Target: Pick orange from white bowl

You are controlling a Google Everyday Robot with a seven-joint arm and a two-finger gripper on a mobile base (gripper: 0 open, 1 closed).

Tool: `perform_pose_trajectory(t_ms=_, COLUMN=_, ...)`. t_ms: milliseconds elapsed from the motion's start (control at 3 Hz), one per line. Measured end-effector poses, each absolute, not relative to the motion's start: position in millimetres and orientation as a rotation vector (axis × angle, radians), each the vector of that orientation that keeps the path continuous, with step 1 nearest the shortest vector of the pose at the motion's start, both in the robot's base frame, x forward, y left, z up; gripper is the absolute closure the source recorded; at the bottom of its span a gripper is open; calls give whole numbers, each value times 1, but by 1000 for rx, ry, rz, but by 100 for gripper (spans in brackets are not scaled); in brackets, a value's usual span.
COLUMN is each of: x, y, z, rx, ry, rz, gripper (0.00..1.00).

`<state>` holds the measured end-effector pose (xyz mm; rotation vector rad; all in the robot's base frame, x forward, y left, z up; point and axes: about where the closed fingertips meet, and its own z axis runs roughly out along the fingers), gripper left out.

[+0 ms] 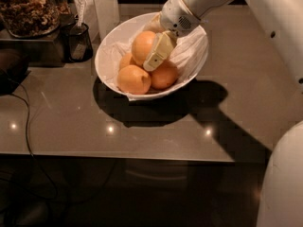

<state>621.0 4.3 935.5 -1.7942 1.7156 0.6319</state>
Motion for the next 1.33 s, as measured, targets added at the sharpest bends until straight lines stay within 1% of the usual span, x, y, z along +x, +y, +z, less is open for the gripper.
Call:
perform_pose_trajectory(t_ms=1000, x=621, y=4, z=936, rx=-1794, ry=1716, rz=632, gripper=88)
perform_pose_trajectory(t_ms=1333, x=621, y=4, z=936, rx=-1794, ry=1716, rz=632, gripper=100)
